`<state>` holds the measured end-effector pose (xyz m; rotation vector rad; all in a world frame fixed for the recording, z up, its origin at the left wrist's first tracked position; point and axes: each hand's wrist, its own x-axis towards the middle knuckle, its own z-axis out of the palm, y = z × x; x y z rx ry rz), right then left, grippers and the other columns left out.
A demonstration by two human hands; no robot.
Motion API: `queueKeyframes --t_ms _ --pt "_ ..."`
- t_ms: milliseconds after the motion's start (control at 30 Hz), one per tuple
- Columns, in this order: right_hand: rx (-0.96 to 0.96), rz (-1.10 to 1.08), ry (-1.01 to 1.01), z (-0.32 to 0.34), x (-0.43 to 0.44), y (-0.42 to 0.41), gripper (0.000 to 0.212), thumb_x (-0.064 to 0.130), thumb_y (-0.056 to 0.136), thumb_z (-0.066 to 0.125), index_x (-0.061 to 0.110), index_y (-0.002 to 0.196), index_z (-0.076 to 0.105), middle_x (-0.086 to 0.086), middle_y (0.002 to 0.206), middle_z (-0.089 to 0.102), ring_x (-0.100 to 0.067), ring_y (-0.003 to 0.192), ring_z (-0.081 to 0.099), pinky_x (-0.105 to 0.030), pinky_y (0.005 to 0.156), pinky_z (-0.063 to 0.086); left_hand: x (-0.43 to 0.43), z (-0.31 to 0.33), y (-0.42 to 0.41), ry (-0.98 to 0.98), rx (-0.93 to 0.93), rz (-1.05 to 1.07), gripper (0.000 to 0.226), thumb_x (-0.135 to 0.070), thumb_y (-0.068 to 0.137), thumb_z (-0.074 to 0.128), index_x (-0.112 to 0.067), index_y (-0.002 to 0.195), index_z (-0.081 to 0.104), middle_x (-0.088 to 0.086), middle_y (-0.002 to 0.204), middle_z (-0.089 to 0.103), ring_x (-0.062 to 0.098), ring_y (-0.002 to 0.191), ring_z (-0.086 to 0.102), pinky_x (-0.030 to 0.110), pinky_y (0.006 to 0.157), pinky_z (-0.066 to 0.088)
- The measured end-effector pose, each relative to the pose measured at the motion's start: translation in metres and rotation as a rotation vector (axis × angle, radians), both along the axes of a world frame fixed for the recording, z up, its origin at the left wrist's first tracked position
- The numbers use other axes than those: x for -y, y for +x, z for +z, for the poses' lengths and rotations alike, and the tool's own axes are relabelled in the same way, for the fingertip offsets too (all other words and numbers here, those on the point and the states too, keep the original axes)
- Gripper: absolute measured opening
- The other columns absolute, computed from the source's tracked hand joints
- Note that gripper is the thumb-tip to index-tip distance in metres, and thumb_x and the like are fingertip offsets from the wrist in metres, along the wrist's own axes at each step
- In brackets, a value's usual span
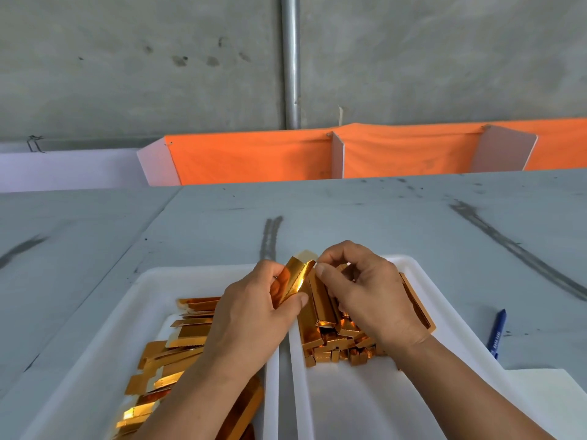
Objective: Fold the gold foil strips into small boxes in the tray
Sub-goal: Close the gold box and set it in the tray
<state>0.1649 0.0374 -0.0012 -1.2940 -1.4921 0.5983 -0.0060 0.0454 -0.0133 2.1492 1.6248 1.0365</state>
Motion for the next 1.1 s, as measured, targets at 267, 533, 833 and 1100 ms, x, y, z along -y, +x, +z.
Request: queueKeyframes --t_ms 267,533,833,1100 --pt "0.216 -0.057 0.065 -0.004 -0.001 -0.002 0.009 0.032 0.091 0.067 0.036 0.099 0.068 0.019 0.090 0.062 0.003 0.088 0.058 -0.009 0.072 0.050 0.002 0.000 0.007 0.037 -0.100 0.041 0.034 -0.057 0.081 0.063 -0.041 0.098 0.038 -0.017 0.075 0.052 -0.001 0.063 0.056 0.008 0.050 0.039" --pt "-0.159 0.193 -0.185 0.001 0.001 -0.003 0.011 0.023 0.095 0.064 0.024 0.087 0.071 -0.002 0.058 0.059 -0.013 0.048 0.052 -0.023 0.046 0.048 0.007 0.000 0.014 0.100 -0.179 0.011 0.033 -0.051 0.084 0.063 -0.040 0.095 0.034 -0.017 0.071 0.048 -0.001 0.061 0.051 0.008 0.049 0.032" --pt "-0.268 0.093 -0.154 0.005 -0.002 0.001 0.014 0.027 0.100 0.055 0.024 0.091 0.065 -0.001 0.056 0.059 -0.012 0.046 0.054 -0.020 0.050 0.048 0.007 -0.002 0.014 0.113 -0.144 -0.056 0.031 -0.052 0.086 0.058 -0.039 0.104 0.038 -0.017 0.085 0.055 0.001 0.073 0.058 0.007 0.060 0.044" --pt "-0.301 0.084 -0.169 0.005 -0.004 0.007 0.016 0.011 0.100 0.056 0.024 0.098 0.064 -0.002 0.056 0.059 -0.014 0.045 0.053 -0.021 0.050 0.047 0.011 0.000 0.015 0.113 -0.126 -0.091 0.035 -0.052 0.084 0.061 -0.038 0.110 0.042 -0.019 0.090 0.055 0.001 0.075 0.058 0.004 0.060 0.040"
